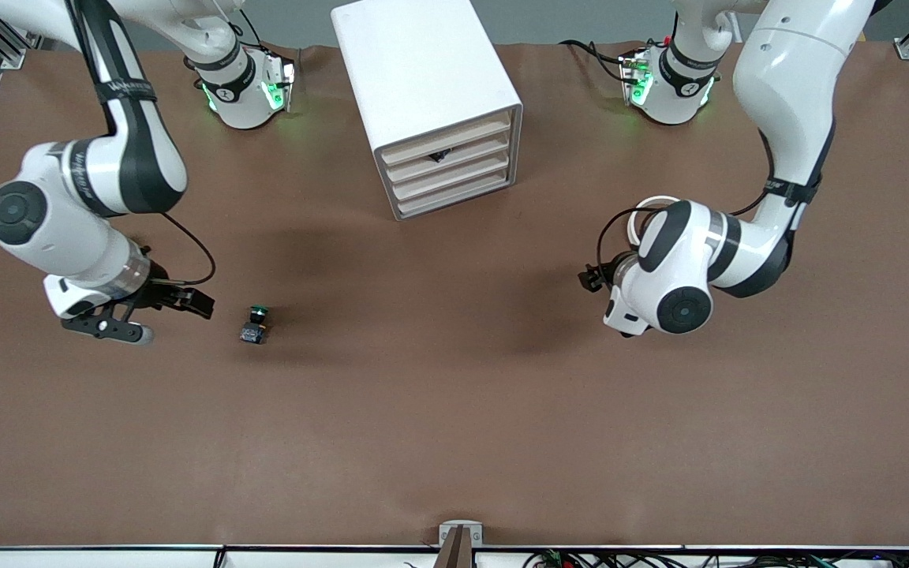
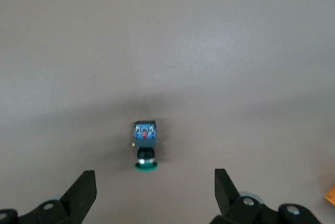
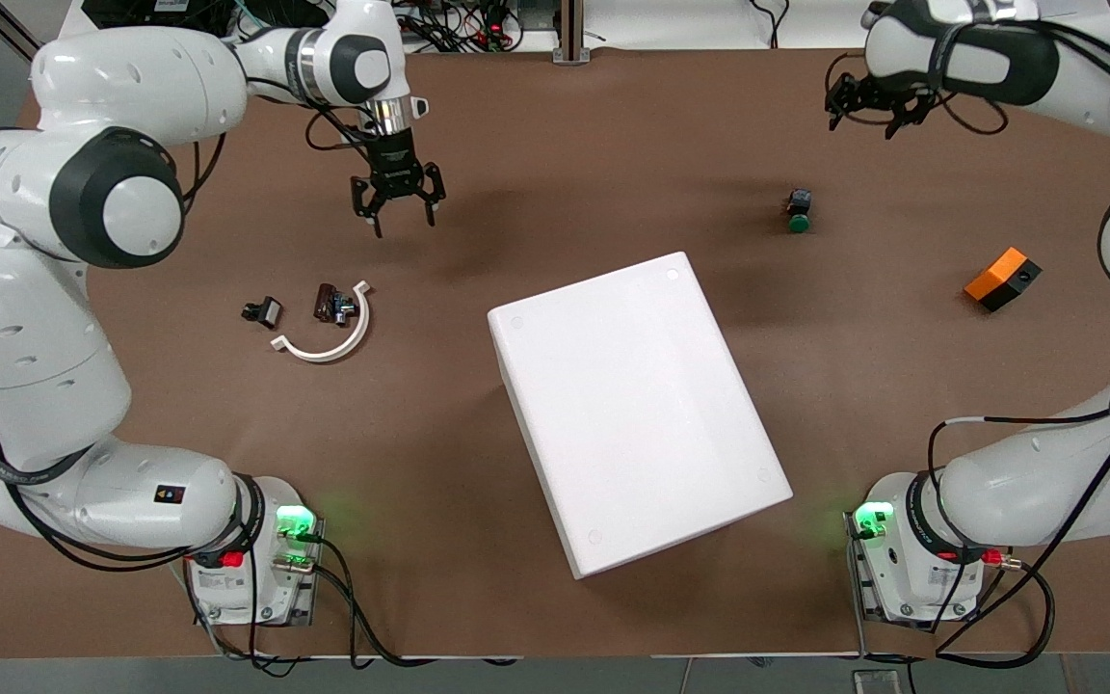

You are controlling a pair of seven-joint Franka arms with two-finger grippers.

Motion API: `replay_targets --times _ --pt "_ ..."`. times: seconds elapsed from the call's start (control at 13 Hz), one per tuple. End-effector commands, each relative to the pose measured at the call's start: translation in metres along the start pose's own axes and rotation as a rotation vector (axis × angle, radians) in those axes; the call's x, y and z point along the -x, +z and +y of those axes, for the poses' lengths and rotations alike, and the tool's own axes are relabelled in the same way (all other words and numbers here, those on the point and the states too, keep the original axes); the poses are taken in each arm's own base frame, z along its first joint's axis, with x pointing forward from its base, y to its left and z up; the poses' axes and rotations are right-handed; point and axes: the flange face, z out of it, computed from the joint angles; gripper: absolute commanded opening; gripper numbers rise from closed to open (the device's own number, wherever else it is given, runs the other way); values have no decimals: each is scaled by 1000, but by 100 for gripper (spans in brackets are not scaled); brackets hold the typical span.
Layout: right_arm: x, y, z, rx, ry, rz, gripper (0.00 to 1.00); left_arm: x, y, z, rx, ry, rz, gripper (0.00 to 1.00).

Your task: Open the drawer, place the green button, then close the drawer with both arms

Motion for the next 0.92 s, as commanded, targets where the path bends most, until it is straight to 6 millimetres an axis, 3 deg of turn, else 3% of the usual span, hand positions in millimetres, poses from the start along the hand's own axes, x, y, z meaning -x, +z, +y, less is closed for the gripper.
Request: replay_targets --times 0.0,0.23,0.38,0.46,0.85 --pt "7 47 -9 -1 77 20 100 -2 8 15 24 -237 -86 100" --pt "25 99 -37 -2 135 23 100 9 21 36 10 -495 -211 100" --pt "35 143 -33 -9 134 47 100 13 26 43 11 -609 -314 100" --pt "41 155 -30 -15 123 65 100 15 32 46 -14 -668 -350 100" --pt "42 172 -25 3 102 58 100 40 65 68 -161 -956 -513 100"
